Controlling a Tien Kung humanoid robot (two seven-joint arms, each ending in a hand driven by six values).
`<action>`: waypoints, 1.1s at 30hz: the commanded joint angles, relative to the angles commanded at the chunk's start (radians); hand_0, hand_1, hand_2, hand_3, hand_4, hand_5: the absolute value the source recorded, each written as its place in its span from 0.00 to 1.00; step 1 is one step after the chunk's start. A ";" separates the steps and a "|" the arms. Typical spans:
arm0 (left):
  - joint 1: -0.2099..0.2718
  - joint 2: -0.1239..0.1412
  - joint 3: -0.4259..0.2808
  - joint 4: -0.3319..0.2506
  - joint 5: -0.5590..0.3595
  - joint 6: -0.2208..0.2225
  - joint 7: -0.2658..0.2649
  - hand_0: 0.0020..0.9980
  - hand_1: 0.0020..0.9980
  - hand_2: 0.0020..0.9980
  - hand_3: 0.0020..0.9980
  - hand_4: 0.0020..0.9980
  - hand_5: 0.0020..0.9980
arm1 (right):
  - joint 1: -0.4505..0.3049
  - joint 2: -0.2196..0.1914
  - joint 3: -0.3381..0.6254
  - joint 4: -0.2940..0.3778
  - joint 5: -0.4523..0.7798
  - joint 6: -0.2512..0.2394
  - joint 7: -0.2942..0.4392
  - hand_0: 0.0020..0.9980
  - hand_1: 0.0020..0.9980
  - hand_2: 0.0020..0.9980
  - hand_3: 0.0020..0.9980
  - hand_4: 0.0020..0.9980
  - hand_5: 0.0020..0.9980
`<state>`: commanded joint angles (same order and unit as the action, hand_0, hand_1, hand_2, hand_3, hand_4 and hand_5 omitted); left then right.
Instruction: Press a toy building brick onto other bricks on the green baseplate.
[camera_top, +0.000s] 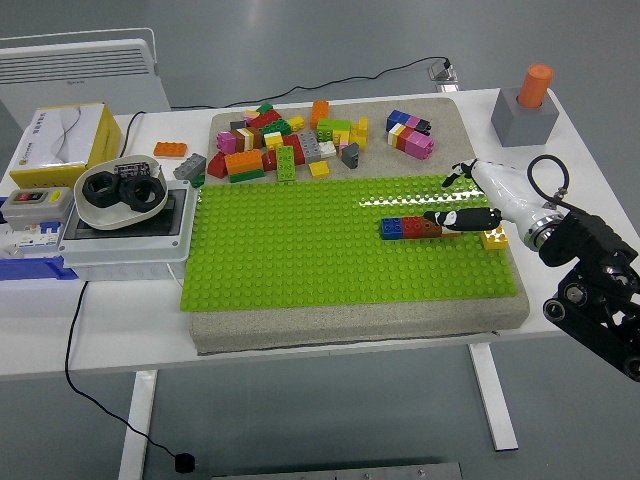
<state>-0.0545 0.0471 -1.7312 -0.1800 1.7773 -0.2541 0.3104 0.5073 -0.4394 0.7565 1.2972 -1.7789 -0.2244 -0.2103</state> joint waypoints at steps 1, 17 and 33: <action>0.001 0.000 0.000 0.000 0.000 0.000 0.000 0.77 0.72 0.72 0.80 1.00 1.00 | -0.015 -0.002 0.016 0.012 -0.001 -0.004 0.003 0.86 0.80 0.84 0.65 0.91 0.56; 0.010 -0.010 -0.004 0.000 0.000 0.003 0.006 0.77 0.72 0.72 0.80 1.00 1.00 | -0.314 0.084 0.328 0.092 0.035 -0.094 0.100 0.84 0.78 0.81 0.65 0.87 0.52; 0.004 -0.008 -0.005 0.000 0.013 0.003 0.007 0.77 0.73 0.73 0.80 1.00 1.00 | -0.349 0.123 0.454 0.070 0.288 -0.139 0.291 0.73 0.67 0.71 0.65 0.79 0.31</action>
<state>-0.0503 0.0390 -1.7365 -0.1800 1.7903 -0.2513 0.3172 0.1587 -0.3166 1.2102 1.3674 -1.4913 -0.3638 0.0804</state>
